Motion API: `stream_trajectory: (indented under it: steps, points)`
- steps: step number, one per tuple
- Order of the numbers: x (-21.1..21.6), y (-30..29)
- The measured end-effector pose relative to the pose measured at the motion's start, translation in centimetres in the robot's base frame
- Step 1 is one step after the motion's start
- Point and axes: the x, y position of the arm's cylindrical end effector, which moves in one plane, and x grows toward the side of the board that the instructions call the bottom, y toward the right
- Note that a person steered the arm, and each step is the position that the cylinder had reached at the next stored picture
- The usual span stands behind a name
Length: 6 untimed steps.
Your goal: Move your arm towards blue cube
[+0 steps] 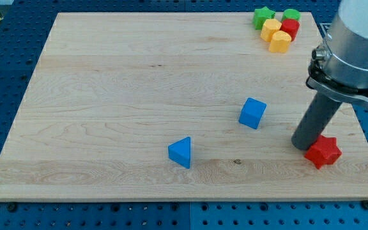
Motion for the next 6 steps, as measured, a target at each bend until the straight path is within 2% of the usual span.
stream_trajectory:
  steps: [1,3,4,5,6]
  points:
    - [0.3,0.4]
    - [-0.2,-8.3]
    - [-4.1,-13.4]
    - [-6.6,-13.0]
    - [-6.6,-11.4]
